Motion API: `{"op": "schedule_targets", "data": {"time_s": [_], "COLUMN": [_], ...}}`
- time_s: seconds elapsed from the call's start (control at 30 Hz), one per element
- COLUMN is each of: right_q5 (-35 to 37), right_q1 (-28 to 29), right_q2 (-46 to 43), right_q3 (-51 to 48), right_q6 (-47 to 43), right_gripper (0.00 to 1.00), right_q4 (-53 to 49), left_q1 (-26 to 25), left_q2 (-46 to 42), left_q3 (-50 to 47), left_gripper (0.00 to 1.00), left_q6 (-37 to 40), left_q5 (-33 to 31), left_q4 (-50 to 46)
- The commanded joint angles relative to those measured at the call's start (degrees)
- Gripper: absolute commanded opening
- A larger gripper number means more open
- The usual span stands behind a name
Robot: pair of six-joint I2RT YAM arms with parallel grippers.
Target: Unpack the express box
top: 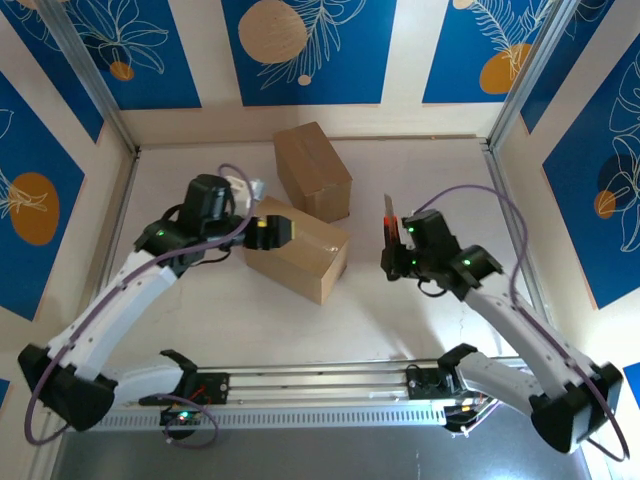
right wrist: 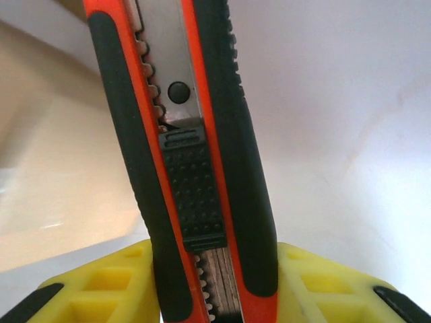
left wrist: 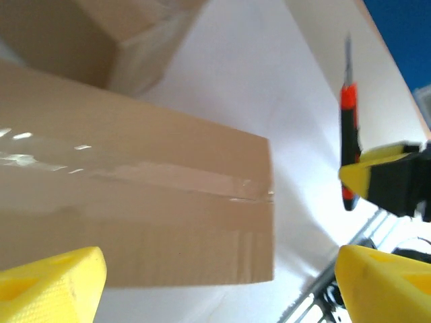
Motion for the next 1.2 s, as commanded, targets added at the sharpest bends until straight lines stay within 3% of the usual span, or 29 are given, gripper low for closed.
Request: {"op": "schedule_targets", "data": {"time_s": [0.0,0.1,0.27,0.87,1.03,1.17], "right_q5": [-9.16,-13.96,-16.13,-18.29,-17.59,-17.06], "right_q1": [0.49,0.63,1.04,5.36,6.55,6.91], "right_q2": [-3.11,-2.21,1.64,4.74,5.42,5.58], "right_q3": [4.27,7.43,11.07,12.69,13.08,13.08], "right_q6": [-10.42,-13.97,-15.67,-14.0,-13.9,-13.74], "right_gripper": [0.37,0.37,0.37,0.36,0.36,0.36], "right_q4": [-1.95,-1.4,-0.34,5.55,6.02,6.2], "left_q1": [-3.68,-6.94,-9.45,-10.43,-10.44,-10.42], "left_q2": [4.59,7.22,8.7,15.23,16.41,16.16], "left_q3": [2.36,2.96,0.49,-1.03,-1.2,-1.76], "left_gripper": [0.85,0.82,0.82,0.78,0.62,0.34], "left_q6": [-1.59,-5.07,-10.38,-14.81,-16.69,-17.13], "left_q5": [8.04,10.42,10.71,11.18,12.32,12.2], "left_q4": [10.62,20.04,32.27,39.9,42.66,43.05]}}
